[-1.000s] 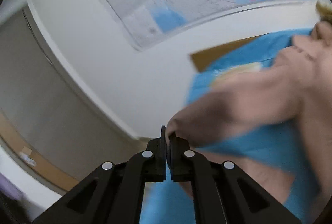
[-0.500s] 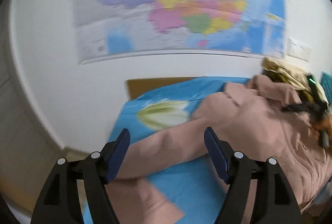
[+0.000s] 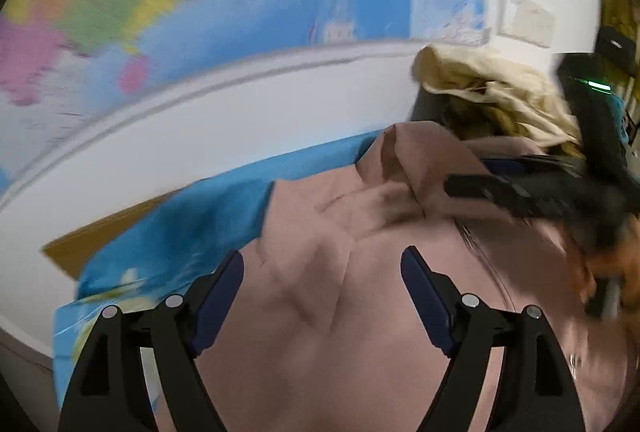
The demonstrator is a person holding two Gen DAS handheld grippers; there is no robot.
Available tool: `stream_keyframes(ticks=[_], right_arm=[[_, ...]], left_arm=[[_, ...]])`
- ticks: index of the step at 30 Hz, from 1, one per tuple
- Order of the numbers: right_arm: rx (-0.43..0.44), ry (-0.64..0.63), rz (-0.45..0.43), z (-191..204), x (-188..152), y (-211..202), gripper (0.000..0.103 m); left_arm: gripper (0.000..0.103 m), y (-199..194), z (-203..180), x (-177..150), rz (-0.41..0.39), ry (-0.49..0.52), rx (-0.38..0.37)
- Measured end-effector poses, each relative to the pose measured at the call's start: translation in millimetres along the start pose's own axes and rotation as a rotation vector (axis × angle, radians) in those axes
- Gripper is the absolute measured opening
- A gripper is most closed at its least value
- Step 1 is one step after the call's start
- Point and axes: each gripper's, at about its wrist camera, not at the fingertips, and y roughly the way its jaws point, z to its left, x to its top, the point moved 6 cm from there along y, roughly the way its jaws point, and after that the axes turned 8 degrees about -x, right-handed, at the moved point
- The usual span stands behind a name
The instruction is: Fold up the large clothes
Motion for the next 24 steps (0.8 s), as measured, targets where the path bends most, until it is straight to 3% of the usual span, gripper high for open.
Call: stream_keyframes(ticks=[2,4,5,6,8,10,13,16,18,19,20,21,23,24], right_arm=[[-0.038,-0.056,0.035,3.4,2.4,12.8,0.056],[-0.031,-0.098,0.085,6.6,-0.8,25.1,0.035],[-0.038,-0.115,0.116,6.7,-2.4,32.8,0.016],[-0.036,-0.120,0.131,5.3,-3.0,36.0,0.001],[-0.018,-0.102,0.100,0.1,5.8,31.5,0.001],[0.055,-0.038,0.062,-4.7,21.7,21.8,0.001],[0.099,0.021,-0.024,-14.5,48.9,2.2,0.001],[0.106,0.060,-0.111,-22.1,79.2,-10.0,0.001],[0.115,0.076,-0.111,-27.2,83.9,-4.1,0.001],[0.068,0.051,-0.094,-28.3,81.4,4.9,0.001],[0.038,0.023,-0.084,-27.2,76.7,10.8,0.001],[0.009,-0.013,-0.063,-26.4,69.6,18.3,0.001],[-0.049,-0.082,-0.054,-26.7,56.9,25.5,0.001],[-0.072,-0.107,-0.055,-26.9,52.4,26.6,0.002]], left_arm=[[0.079,33.6,6.7,8.3,0.060,0.002,0.039],[0.071,56.2,12.3,5.1,0.122,-0.010,0.028],[0.040,66.2,14.7,2.1,0.150,-0.024,0.022],[0.000,76.2,17.1,-1.2,0.181,-0.039,0.006],[0.000,81.6,24.1,-2.8,0.183,-0.093,-0.019],[0.000,72.0,30.7,6.3,0.115,-0.102,-0.002],[0.000,51.9,40.7,26.8,0.032,-0.137,-0.005],[0.000,29.2,52.2,51.0,-0.043,-0.156,0.024],[0.002,16.7,56.9,60.1,-0.085,-0.157,0.035],[0.002,13.8,58.0,61.1,-0.093,-0.150,0.056],[0.011,13.0,57.6,60.2,-0.094,-0.140,0.068],[0.029,13.1,53.6,53.6,-0.079,-0.117,0.047],[0.052,15.8,43.8,35.5,-0.036,-0.067,0.023],[0.053,17.9,35.8,21.0,-0.006,-0.016,0.020]])
